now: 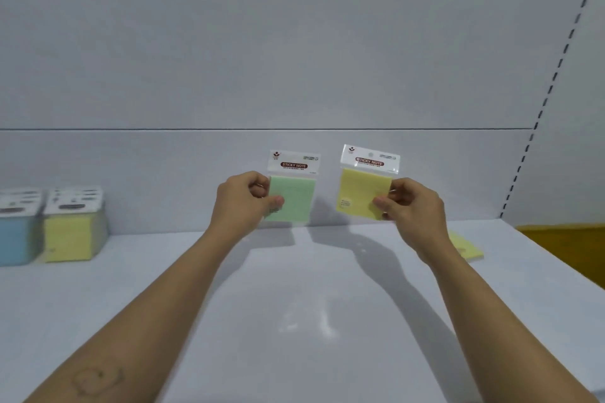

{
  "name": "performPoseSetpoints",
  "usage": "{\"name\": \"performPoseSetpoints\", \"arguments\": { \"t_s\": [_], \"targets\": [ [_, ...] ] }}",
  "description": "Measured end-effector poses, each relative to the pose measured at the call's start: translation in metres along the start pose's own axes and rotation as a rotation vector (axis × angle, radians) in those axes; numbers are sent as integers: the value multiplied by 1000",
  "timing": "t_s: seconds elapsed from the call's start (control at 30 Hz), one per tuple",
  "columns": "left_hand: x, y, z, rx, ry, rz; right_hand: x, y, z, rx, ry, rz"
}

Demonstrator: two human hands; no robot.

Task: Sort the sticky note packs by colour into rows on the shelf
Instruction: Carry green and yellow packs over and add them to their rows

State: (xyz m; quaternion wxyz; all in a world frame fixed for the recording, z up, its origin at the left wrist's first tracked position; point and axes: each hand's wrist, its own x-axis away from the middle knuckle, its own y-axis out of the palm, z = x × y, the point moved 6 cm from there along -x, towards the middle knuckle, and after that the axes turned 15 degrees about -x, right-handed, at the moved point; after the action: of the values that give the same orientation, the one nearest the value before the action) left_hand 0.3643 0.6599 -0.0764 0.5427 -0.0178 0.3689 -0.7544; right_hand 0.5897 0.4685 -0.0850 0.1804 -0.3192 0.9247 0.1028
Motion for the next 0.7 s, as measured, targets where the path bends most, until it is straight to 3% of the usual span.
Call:
{"name": "performPoseSetpoints", "arguments": {
  "t_s": [0.37,0.7],
  "targets": [
    [19,-158,-102,-58,-152,259,14,188,-22,-107,-24,-314],
    [32,-298,-217,-97,-255,378,70,371,-8,-95,45,-435]
  ]
}}
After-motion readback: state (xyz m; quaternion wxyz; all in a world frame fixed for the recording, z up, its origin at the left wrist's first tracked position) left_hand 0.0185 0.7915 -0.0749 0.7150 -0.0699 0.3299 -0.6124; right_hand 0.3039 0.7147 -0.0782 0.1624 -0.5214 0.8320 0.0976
